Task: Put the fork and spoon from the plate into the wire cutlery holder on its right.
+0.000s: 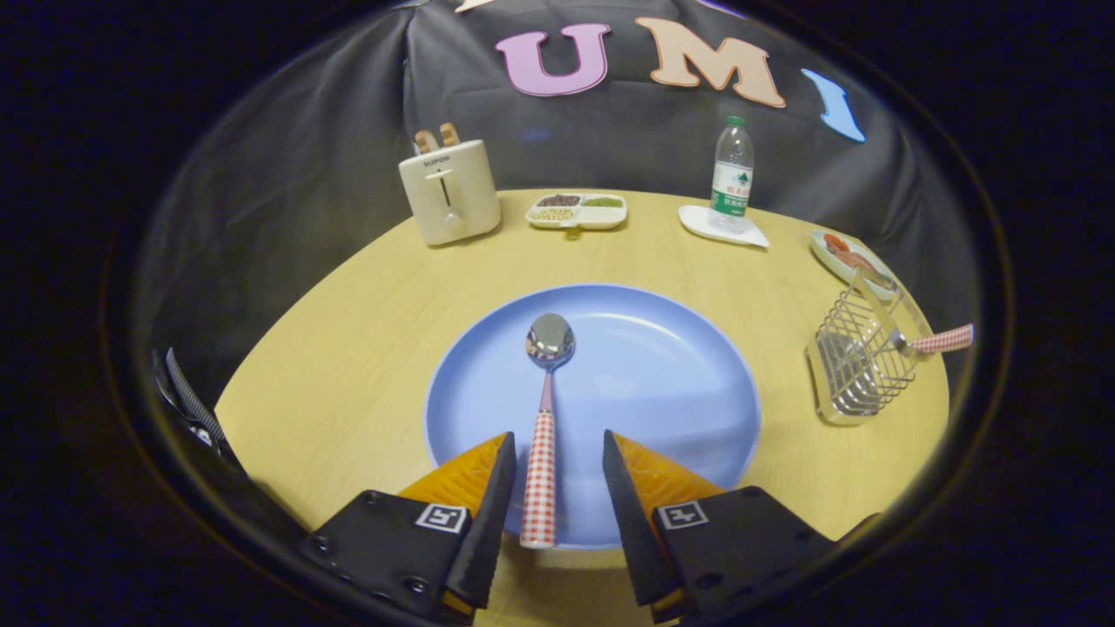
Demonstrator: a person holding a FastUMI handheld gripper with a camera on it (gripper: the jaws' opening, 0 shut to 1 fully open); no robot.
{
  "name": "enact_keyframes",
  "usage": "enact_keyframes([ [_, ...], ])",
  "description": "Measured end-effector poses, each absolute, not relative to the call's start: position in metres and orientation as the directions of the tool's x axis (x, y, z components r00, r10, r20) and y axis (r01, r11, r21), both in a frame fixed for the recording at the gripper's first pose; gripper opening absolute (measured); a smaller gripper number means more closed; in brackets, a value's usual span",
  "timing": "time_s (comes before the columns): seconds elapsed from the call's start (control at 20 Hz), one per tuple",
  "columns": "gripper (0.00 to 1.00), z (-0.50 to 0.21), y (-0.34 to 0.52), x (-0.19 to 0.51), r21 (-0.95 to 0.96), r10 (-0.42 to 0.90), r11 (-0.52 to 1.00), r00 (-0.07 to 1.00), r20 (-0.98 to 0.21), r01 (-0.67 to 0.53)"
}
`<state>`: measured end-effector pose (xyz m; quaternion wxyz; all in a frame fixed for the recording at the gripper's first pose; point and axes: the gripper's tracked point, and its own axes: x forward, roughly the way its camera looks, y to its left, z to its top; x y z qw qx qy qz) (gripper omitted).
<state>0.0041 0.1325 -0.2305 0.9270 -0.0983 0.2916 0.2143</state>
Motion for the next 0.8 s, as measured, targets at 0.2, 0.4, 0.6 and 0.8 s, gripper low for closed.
enact_keyframes([
  [0.2,0.19,-0.231,0.122,0.008,-0.075,0.305,0.901,0.749,-0.588,-0.426],
  [0.4,0.12,-0.230,0.118,0.006,-0.091,0.297,0.897,0.741,-0.602,-0.433],
  [0.6,0.12,-0.213,0.110,0.006,-0.094,0.303,0.896,0.752,-0.586,-0.435],
  [0.8,0.12,-0.181,0.094,0.013,-0.104,0.288,0.905,0.774,-0.564,-0.413],
])
